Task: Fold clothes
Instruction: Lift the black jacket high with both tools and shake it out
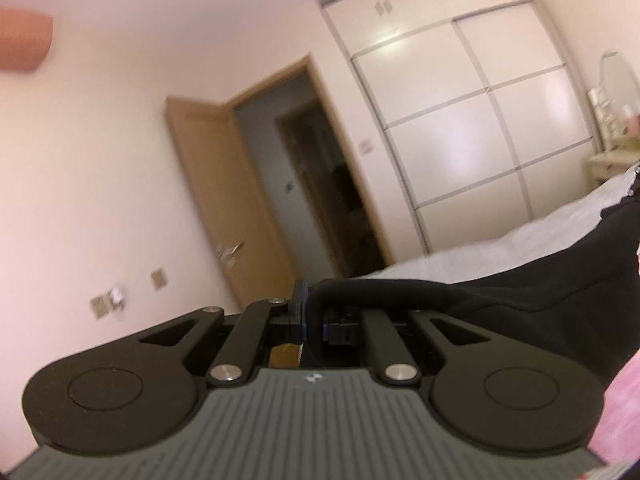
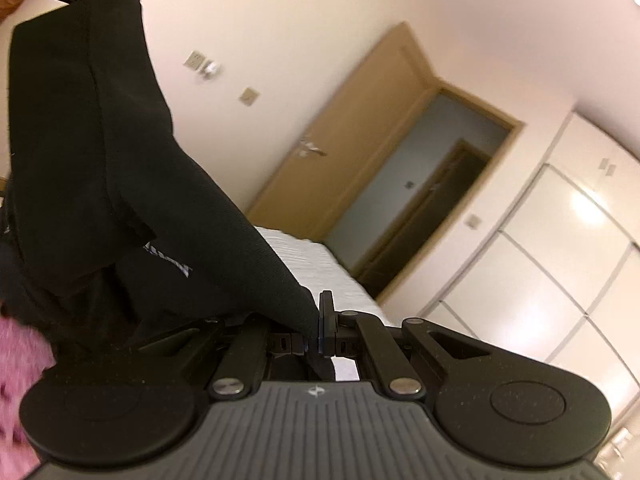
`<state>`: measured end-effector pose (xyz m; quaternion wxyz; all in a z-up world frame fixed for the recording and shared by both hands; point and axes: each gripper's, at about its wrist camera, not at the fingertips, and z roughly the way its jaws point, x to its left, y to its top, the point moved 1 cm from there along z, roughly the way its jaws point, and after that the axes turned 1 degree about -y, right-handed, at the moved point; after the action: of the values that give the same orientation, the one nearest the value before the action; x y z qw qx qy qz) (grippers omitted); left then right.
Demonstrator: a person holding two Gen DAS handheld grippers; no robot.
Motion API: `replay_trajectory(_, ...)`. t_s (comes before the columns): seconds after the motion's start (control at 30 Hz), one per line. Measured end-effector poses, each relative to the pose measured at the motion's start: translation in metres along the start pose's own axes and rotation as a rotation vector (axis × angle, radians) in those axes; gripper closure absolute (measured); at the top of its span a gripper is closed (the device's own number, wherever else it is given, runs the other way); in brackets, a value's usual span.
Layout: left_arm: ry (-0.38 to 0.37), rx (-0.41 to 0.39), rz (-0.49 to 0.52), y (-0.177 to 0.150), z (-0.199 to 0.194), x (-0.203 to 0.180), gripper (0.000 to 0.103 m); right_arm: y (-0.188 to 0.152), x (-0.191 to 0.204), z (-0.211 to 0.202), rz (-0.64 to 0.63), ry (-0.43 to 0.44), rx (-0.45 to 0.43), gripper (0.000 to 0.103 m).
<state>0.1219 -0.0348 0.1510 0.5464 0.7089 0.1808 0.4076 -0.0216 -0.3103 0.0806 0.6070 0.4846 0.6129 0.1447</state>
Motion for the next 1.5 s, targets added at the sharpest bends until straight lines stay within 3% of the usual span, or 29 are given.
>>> replay_trajectory(0.3,-0.123,-0.043,-0.047,0.107,-0.084,-0.127,0.097,-0.058,-0.122,-0.197,0.028,-0.055,-0.026,0.103)
replay_trajectory(0.5,-0.326,-0.069,0.000,0.173,-0.109,-0.181,0.096,-0.062,-0.205,-0.319,0.027,-0.189,-0.050,0.103)
replay_trajectory(0.6,-0.427,-0.083,0.002,0.203,-0.097,-0.205,0.096,-0.058,-0.233,-0.344,0.022,-0.270,-0.037,0.103)
replay_trajectory(0.7,-0.508,-0.081,0.007,0.220,-0.056,-0.239,0.096,-0.074,-0.256,-0.332,0.017,-0.346,0.016,0.102)
replay_trajectory(0.83,-0.622,-0.033,0.001,0.211,0.021,-0.303,0.096,-0.140,-0.297,-0.271,0.074,-0.387,0.192,0.102)
replay_trajectory(0.97,-0.734,0.057,0.043,0.160,0.098,-0.381,0.096,-0.234,-0.304,-0.209,0.129,-0.372,0.394,0.102)
replay_trajectory(1.1,-0.811,0.157,0.084,0.098,0.161,-0.447,0.096,-0.313,-0.278,-0.175,0.175,-0.358,0.522,0.103)
replay_trajectory(1.27,-0.860,0.219,0.087,0.043,0.168,-0.470,0.096,-0.345,-0.249,-0.156,0.223,-0.341,0.593,0.103)
replay_trajectory(1.37,-0.864,0.201,0.079,0.049,0.162,-0.456,0.096,-0.345,-0.220,-0.204,0.227,-0.358,0.577,0.103)
replay_trajectory(1.5,-0.845,0.102,0.098,0.076,0.131,-0.436,0.096,-0.322,-0.222,-0.220,0.230,-0.390,0.522,0.103)
